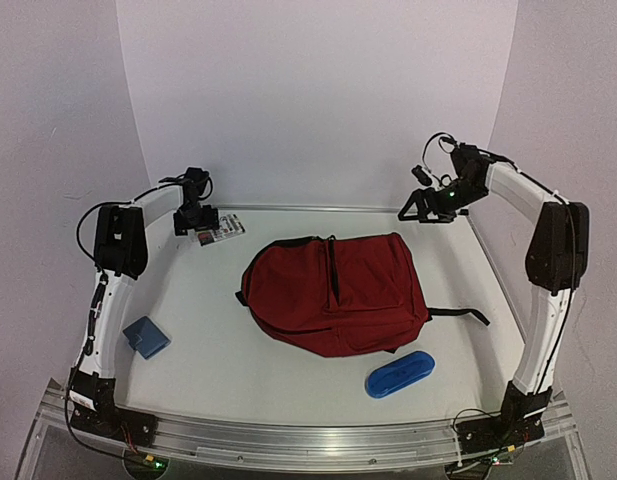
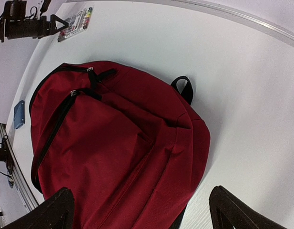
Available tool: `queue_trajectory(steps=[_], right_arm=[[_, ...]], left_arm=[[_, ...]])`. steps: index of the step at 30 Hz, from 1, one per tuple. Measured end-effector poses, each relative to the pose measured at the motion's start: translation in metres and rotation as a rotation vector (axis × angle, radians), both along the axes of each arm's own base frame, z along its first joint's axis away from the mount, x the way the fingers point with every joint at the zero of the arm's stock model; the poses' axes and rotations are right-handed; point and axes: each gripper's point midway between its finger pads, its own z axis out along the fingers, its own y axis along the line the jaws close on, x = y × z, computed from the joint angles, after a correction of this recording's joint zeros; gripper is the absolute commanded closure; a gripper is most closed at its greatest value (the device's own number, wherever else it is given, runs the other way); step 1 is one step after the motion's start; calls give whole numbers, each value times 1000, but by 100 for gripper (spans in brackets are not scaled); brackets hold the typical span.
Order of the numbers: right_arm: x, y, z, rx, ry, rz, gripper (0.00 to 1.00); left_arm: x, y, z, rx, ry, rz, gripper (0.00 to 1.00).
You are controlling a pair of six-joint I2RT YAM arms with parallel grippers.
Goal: Pack the student bag
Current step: Move the book to the center of the board.
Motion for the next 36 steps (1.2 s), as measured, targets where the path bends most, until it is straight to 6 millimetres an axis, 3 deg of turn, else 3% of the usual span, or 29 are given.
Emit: queue_trajectory(steps=[5,8,13,20,25,29,32,36], right_arm=[[3,1,-4,0,13,1,2],[6,1,-4,3,12,2,2],[7,3,-1,13,10,7,2],[1,11,3,56,27,33,2],[-17,37,0,70,52,100,2],[-54,80,-8,55,79,225,2],[-85,113,-9,49,87,331,2],[-109,136,-3,57,76,414,2]], left_arm=[[-11,-7,-6,-46,22,-3,30],[-41,-12,-8,-65,80,5,34],[-110,-35,-11,-76,194,13,39],[-219,-101,-13,-147,377,-42,36],[-285,-130,-9,-257,568,-55,29],[-290,-127,4,-267,607,-26,26],[-270,-122,22,-288,556,-8,24],[-243,-93,32,-314,477,28,16]])
